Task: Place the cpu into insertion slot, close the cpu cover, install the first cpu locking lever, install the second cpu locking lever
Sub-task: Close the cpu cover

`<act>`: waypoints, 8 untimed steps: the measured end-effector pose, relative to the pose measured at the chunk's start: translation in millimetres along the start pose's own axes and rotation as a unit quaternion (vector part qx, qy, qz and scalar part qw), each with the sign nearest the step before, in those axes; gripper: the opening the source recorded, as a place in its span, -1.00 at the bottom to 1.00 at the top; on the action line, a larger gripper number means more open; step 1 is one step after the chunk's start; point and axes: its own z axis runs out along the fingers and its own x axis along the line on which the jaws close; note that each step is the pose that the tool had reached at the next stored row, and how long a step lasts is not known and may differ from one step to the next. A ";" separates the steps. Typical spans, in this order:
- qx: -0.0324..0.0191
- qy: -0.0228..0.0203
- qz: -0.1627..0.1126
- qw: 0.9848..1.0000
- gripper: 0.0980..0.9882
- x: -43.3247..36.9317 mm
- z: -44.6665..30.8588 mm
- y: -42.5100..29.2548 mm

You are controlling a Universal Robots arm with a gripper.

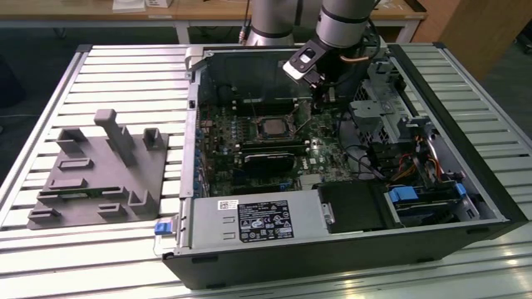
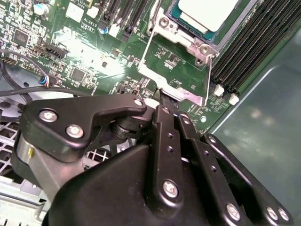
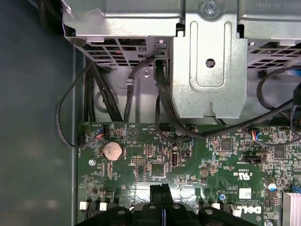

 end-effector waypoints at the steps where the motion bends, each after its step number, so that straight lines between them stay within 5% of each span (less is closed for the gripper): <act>1: 0.000 0.000 0.000 1.000 -0.98 0.0 0.0 -0.8; 8: -0.002 0.000 0.000 1.000 -0.98 0.0 -0.1 -7.2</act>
